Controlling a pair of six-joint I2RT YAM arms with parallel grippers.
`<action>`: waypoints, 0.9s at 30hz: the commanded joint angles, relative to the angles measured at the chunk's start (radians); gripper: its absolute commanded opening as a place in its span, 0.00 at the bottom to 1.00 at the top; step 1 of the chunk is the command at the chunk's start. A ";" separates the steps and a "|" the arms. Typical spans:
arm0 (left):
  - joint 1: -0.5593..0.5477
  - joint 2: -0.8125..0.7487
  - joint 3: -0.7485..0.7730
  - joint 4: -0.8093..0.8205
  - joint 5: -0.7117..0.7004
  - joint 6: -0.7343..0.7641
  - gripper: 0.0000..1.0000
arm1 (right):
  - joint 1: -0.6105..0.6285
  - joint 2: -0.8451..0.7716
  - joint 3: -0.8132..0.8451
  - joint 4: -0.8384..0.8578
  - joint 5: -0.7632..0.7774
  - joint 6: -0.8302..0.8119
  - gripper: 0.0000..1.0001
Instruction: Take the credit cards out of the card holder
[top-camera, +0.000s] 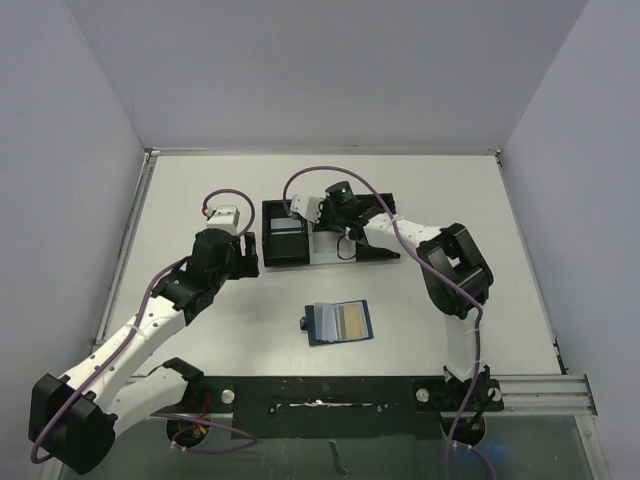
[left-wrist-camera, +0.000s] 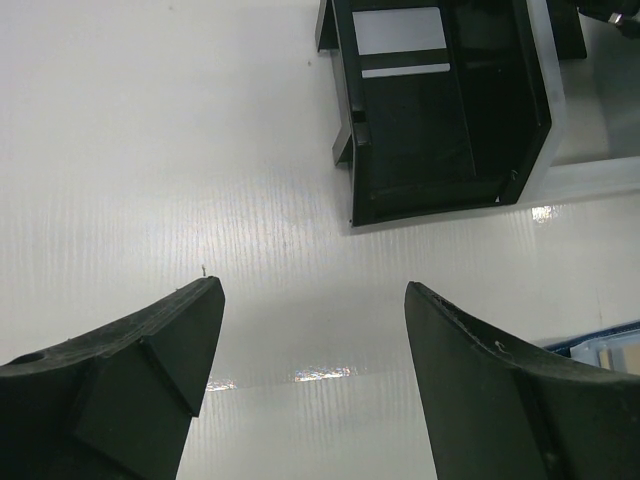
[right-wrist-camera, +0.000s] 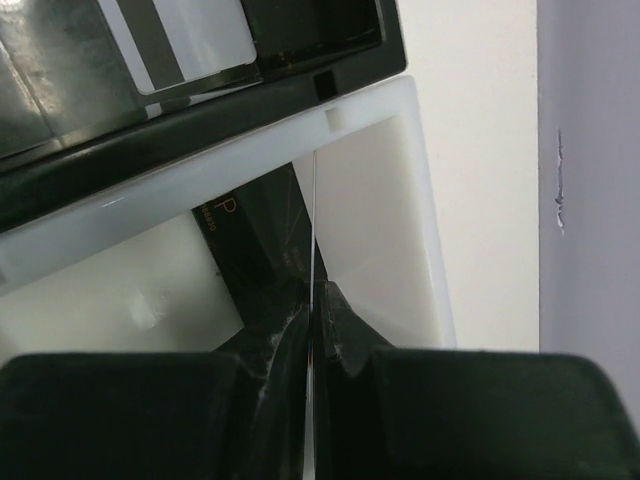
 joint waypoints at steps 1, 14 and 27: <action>0.006 -0.005 0.026 0.059 0.008 0.020 0.72 | 0.000 0.015 0.052 0.063 0.025 -0.071 0.00; 0.003 0.004 0.030 0.023 0.008 0.041 0.72 | 0.011 0.071 0.022 0.119 0.039 -0.097 0.11; 0.003 0.014 0.029 0.022 0.018 0.046 0.72 | 0.013 0.061 0.040 0.057 0.007 -0.042 0.33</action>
